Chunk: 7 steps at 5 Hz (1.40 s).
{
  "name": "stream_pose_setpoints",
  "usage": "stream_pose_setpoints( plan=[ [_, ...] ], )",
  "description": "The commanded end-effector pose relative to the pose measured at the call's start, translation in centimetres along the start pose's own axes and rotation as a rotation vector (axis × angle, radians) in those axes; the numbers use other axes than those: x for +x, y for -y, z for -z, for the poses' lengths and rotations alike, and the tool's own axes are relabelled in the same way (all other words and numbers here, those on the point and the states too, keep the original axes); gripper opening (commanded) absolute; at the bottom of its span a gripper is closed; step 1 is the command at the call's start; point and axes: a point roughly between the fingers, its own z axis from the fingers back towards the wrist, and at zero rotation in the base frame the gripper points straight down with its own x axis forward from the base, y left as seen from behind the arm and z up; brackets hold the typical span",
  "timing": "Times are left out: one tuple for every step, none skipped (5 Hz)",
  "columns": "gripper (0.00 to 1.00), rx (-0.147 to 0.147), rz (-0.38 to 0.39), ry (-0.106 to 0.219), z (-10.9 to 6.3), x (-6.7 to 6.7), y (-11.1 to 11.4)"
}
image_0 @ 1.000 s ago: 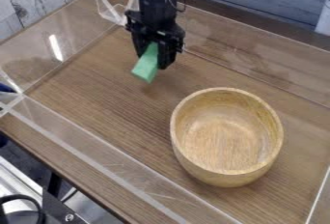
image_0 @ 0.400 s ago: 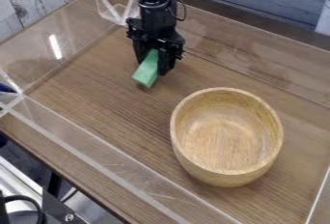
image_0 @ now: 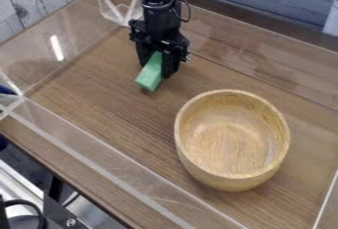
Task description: Remove the green block from inside the brown bowl and put it on the table
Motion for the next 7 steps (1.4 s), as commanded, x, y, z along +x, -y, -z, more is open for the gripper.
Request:
stream_pose_setpoints(
  plan=[
    [0.0, 0.026, -0.009, 0.09, -3.1, 0.9, -0.4],
    [0.0, 0.03, -0.017, 0.079, -2.6, 0.8, -0.8],
    [0.0, 0.033, -0.024, 0.069, -2.0, 0.7, -1.2],
    [0.0, 0.036, -0.028, 0.059, -1.4, 0.6, -1.4],
    [0.0, 0.038, -0.031, 0.049, -1.0, 0.5, -1.5],
    [0.0, 0.038, -0.035, 0.042, -0.6, 0.4, -1.7],
    [0.0, 0.036, -0.038, 0.036, -0.4, 0.3, -1.7]
  ],
)
